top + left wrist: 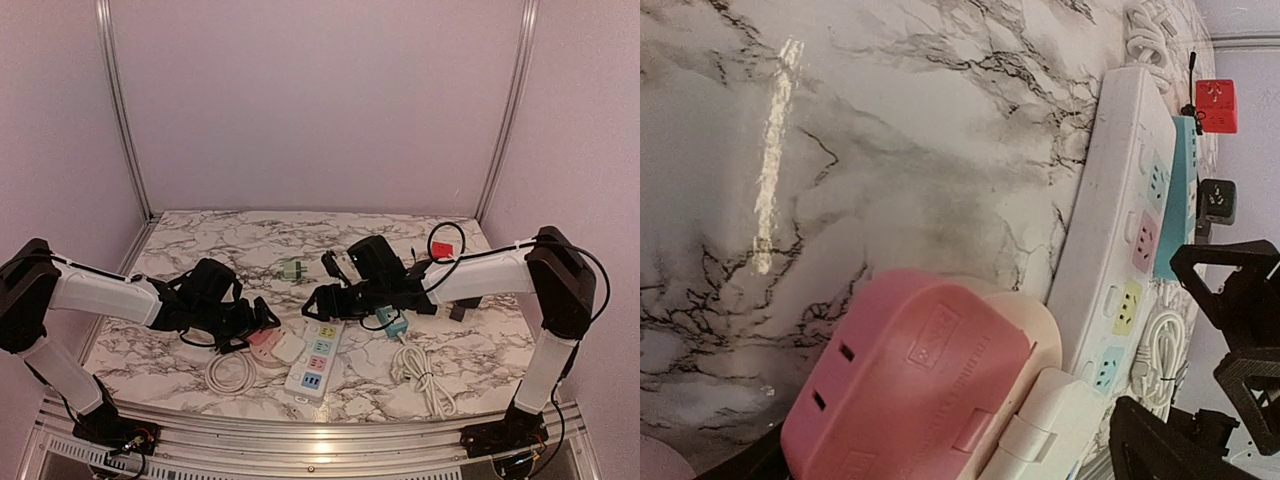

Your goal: Pull the plug off the socket

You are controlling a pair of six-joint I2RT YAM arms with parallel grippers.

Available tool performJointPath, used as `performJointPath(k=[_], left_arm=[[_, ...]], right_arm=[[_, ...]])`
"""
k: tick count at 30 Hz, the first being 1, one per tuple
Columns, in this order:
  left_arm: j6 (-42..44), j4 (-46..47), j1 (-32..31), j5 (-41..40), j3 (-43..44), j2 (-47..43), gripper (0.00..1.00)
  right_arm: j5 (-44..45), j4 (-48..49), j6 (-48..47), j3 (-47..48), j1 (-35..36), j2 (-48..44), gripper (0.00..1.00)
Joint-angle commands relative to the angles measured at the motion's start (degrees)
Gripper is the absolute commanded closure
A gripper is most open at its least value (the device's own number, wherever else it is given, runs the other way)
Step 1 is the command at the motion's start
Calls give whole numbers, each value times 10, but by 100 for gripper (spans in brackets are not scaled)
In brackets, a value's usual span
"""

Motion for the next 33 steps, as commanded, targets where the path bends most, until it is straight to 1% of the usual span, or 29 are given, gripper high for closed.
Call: performJointPath(k=[1,5,7,8,10,12,17,23,28,31,33], left_arm=[[4,-18,-6,2,10,0,1],[44,-49,10,-13,18,-12,1],[79,-62,20,-2,29,-7,1],[108,-86,25,0,42,-5,1],[154,-112,34,6,53,-5,4],[193,-122,52,32,52,-5,8],[265,-125,100,131,47,25,18],[257,-65,110,212,36,46,24],[221,0,115,254,26,56,39],[214,6,117,268,25,56,49],[212,6,119,275,24,55,58]], right_arm=[[-2,2,5,-8,1,-31,25],[-6,-16,-8,-12,15,-39,25],[-2,-33,-18,-6,28,-36,27],[2,-41,-21,-3,34,-34,28],[7,-51,-22,-2,42,-30,29],[7,-52,-20,-6,45,-31,30],[10,-52,-14,-7,45,-34,30],[12,-71,-22,18,45,-18,31],[15,-93,-41,38,45,-3,31],[15,-98,-46,45,45,4,31],[15,-98,-48,47,45,7,31]])
